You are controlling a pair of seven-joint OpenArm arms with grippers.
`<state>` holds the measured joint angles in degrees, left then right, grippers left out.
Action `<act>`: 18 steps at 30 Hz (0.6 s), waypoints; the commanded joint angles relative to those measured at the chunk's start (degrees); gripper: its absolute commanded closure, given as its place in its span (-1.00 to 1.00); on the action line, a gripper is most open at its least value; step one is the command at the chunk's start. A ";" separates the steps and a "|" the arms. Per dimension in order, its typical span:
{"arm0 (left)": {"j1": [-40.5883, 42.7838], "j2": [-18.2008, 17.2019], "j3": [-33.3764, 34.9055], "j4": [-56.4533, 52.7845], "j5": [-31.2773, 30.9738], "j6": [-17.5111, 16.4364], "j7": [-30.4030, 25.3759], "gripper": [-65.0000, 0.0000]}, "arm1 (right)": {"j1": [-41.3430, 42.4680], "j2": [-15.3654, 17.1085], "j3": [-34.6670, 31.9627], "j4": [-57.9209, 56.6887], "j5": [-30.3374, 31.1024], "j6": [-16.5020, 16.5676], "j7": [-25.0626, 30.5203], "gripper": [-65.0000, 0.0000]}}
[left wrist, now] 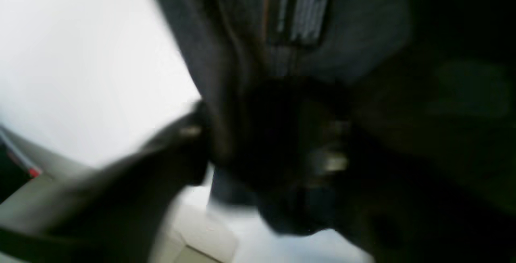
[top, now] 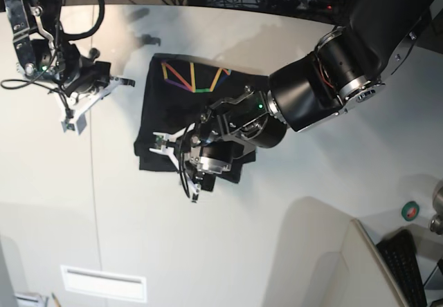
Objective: Layout the t-shirt on the table in an organized manner, then fold the t-shirt properly
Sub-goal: 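Grasp the stack with the left gripper and rotate it to square it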
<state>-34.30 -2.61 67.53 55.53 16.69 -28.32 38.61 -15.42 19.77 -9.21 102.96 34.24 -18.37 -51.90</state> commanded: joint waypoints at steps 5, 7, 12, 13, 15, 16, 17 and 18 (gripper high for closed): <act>-3.19 0.37 -4.71 2.71 0.41 0.58 0.29 -0.95 | 0.78 0.32 -0.06 1.09 0.09 0.30 0.60 1.00; -2.14 0.11 -9.90 7.99 0.41 0.58 0.29 -0.87 | 0.96 0.14 -0.15 1.26 0.27 0.30 0.60 1.00; 5.86 -1.39 -21.68 24.43 0.94 0.58 7.76 0.11 | 1.66 -1.44 -0.24 3.37 0.35 0.30 0.60 1.00; 8.06 -2.09 -23.18 27.51 0.94 0.58 9.35 0.43 | 1.57 -1.44 -0.94 5.04 0.35 0.30 0.60 1.00; 12.81 -4.11 -25.72 33.40 0.94 0.58 11.72 1.00 | 1.57 -1.26 -4.11 7.94 0.09 0.30 0.60 1.00; 15.71 -5.34 -27.04 36.21 0.94 0.67 12.77 1.00 | 1.66 -1.26 -5.95 8.82 0.09 0.30 0.60 1.00; 19.23 -6.49 -28.45 38.85 0.94 0.84 13.48 1.00 | 1.66 -1.26 -7.80 9.00 0.09 0.30 0.60 1.00; 21.95 -7.28 -29.94 40.52 0.94 0.84 13.92 1.00 | 1.84 -1.35 -9.29 8.82 0.09 0.30 0.60 1.00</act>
<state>-11.11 -10.59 37.34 95.29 17.67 -27.77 53.25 -13.74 17.82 -19.00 111.13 34.33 -18.28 -51.53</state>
